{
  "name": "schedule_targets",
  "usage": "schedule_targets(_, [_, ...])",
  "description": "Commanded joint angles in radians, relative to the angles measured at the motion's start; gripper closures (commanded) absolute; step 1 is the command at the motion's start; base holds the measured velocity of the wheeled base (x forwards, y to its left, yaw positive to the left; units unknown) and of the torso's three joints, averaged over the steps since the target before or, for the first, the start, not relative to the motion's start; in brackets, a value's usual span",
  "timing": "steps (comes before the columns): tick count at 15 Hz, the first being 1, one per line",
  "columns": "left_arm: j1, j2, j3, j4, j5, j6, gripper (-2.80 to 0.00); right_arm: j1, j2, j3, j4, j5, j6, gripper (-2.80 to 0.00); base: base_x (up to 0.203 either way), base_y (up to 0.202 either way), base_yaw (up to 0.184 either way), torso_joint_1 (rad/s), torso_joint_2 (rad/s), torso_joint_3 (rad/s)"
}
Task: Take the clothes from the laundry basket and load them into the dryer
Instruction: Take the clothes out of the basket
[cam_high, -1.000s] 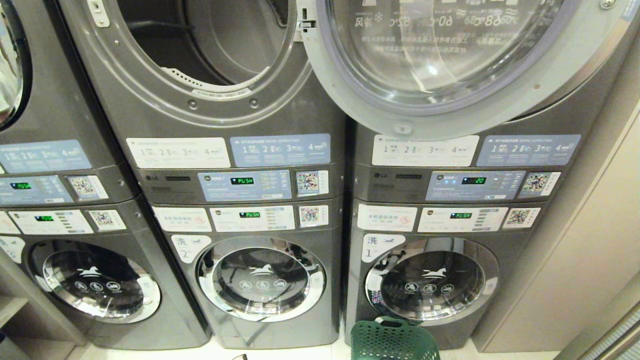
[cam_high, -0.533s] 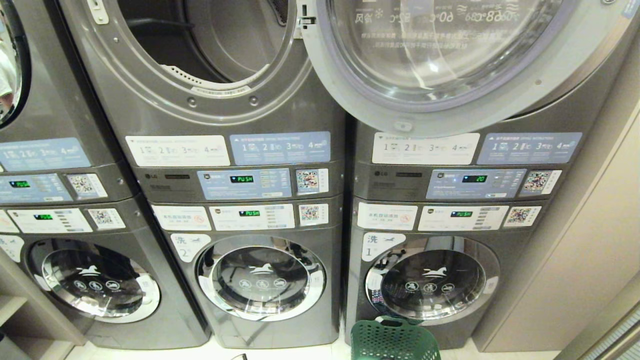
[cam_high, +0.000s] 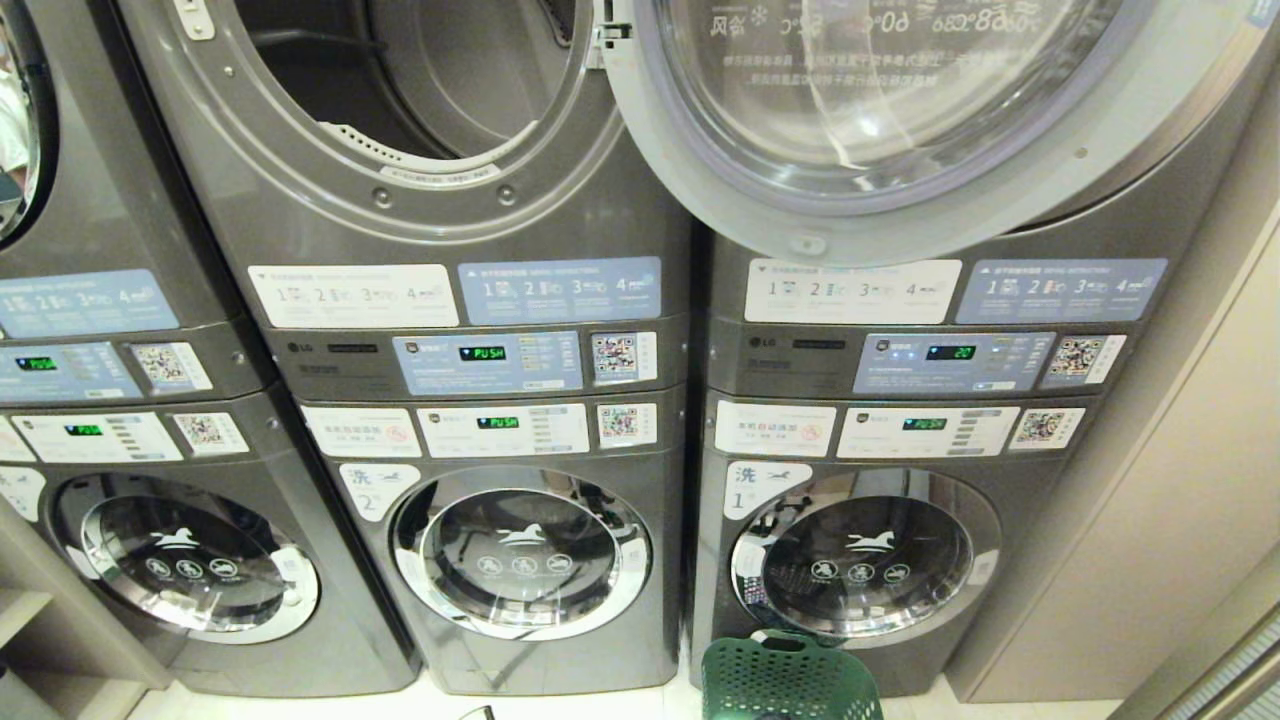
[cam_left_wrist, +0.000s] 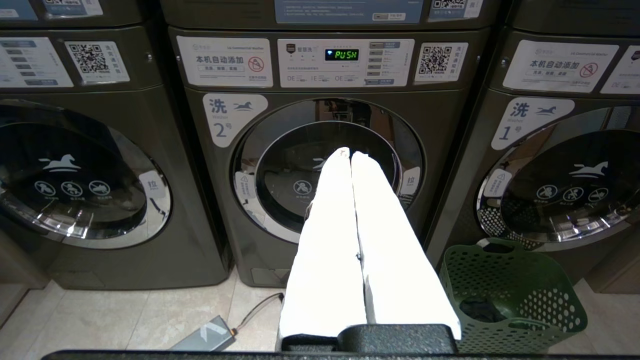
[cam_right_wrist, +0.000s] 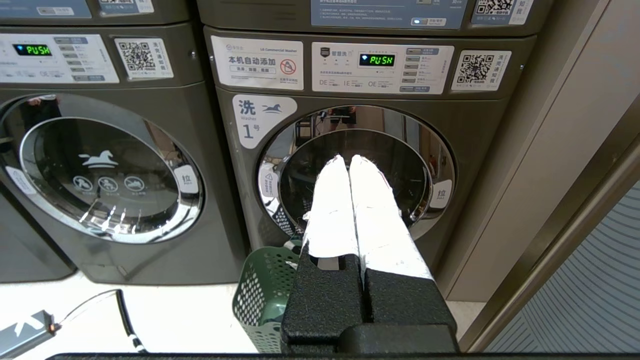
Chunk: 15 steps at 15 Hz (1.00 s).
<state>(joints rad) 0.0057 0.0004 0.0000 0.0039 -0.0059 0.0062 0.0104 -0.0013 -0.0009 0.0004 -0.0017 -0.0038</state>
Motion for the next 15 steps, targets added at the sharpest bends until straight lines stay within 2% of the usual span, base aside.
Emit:
schedule_targets(1, [0.001, -0.002, 0.000, 0.001, 0.000, 0.000, 0.00, 0.000, 0.001, -0.001, 0.000, 0.000, -0.001, 0.00, 0.000, 0.000, 0.000, -0.063, 0.15, 0.080])
schedule_targets(15, [0.000, -0.002, 0.000, 0.001, 0.000, 0.000, 0.00, 0.000, 0.001, -0.001, 0.000, 0.000, -0.001, 0.00, 0.000, 0.000, 0.000, -0.067, 0.14, 0.072])
